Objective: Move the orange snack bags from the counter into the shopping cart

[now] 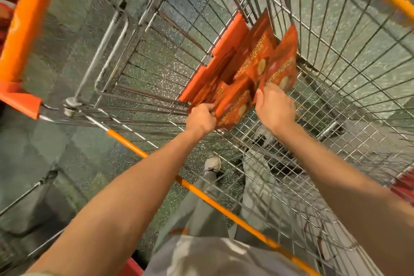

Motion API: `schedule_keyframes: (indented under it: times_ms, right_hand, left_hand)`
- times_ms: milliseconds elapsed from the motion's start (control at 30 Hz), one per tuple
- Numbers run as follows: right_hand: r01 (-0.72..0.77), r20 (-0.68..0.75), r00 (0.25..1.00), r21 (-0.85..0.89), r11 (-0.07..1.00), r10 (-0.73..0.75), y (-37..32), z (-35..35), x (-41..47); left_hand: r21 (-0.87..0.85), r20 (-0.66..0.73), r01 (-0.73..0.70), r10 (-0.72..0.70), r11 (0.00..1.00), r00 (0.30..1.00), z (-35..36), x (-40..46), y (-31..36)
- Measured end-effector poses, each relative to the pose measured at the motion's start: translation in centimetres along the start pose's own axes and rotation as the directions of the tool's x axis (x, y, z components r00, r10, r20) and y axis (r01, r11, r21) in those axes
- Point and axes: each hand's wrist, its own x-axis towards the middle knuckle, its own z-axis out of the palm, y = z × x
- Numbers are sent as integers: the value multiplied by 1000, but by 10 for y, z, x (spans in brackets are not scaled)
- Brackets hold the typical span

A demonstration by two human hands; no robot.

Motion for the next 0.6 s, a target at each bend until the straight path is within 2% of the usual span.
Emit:
schedule_keyframes:
  times_ms: [133,267,333,467,600]
  right_hand:
    - [-4,-30,1000,127,992,7,-7,7,15]
    - [41,-60,998,73,996,-37,-14,16,21]
    - [48,-4,999,94,994,-48,-13,21,23]
    - [-56,242,970,218,974,1,-13,17,27]
    - [-60,259,966,266,962,-12,-11,7,24]
  left_hand:
    - [-44,-34,25,-26,999,999,-1,2,-1]
    - [-63,-34,39,-41,997,999,-2,1,0]
    - [-72,-29,35,-37,997,999,-1,0,-1]
    - [-85,3,34,-34,996,999,-2,-3,-1]
    - [-100,19,37,-35,994,999,-4,-6,2]
